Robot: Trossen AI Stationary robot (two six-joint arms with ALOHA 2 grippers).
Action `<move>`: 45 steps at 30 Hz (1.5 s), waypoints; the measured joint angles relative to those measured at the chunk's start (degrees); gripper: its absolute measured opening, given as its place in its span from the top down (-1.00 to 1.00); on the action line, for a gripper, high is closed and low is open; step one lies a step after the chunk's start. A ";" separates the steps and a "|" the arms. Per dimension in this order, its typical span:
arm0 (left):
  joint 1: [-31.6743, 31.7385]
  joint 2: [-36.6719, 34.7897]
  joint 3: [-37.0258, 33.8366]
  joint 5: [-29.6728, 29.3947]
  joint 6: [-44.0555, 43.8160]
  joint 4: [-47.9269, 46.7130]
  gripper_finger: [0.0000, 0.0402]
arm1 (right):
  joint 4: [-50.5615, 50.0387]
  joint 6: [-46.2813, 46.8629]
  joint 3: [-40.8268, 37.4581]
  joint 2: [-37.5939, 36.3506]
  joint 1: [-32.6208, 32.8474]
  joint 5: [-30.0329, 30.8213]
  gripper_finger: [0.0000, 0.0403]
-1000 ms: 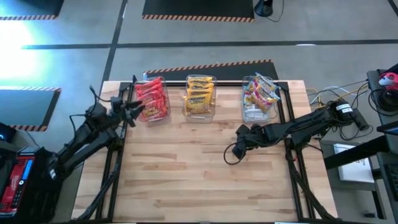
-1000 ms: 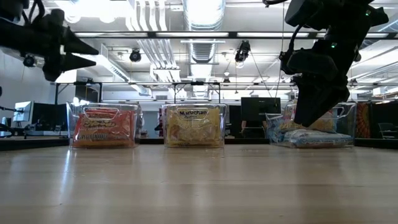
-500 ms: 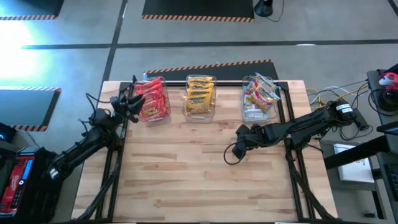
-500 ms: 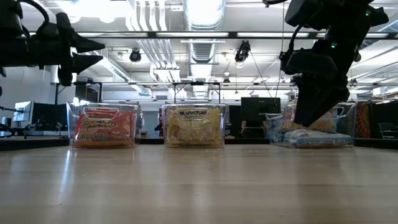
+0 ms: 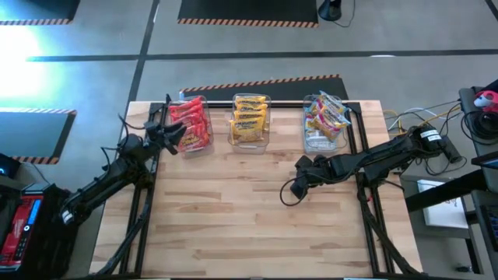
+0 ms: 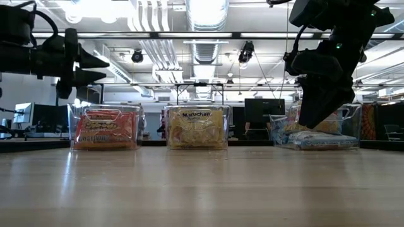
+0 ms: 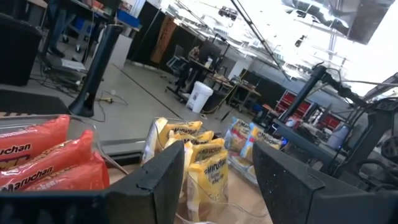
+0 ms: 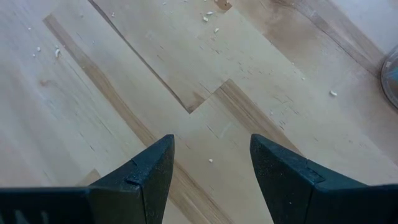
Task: Sort Maruchan noodles
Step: Return to Home Position
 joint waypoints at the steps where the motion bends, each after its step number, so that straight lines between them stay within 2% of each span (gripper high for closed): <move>1: 0.00 -0.06 0.00 0.00 -0.02 0.00 0.13 | 0.00 0.00 0.00 0.00 0.00 0.00 0.00; 13: 0.00 0.13 0.00 0.11 -0.92 0.00 0.13 | 1.67 -1.06 0.00 0.00 -0.09 0.63 0.00; 18: 0.00 0.13 0.00 0.13 -0.92 0.00 0.13 | 6.21 -1.53 0.71 -1.09 -0.35 0.00 0.00; 26: 0.01 0.32 0.00 0.15 -0.90 0.06 0.13 | 14.49 -19.10 5.50 -6.88 0.02 -1.60 0.00; 32: 0.01 0.50 0.00 0.33 -0.90 -0.06 0.13 | 15.38 -25.21 5.79 -14.54 0.00 -1.07 0.00; 36: 0.00 0.61 0.00 0.33 -0.90 -0.04 0.13 | 16.58 -28.04 5.70 -18.73 0.00 1.96 0.00; 40: 0.00 0.68 0.00 0.31 -0.90 -0.02 0.13 | 20.32 -31.70 5.68 -20.13 -0.01 4.54 0.00; 45: 0.00 0.68 0.00 0.28 -0.90 0.02 0.13 | 25.92 -39.40 5.68 -19.22 -0.02 4.66 0.00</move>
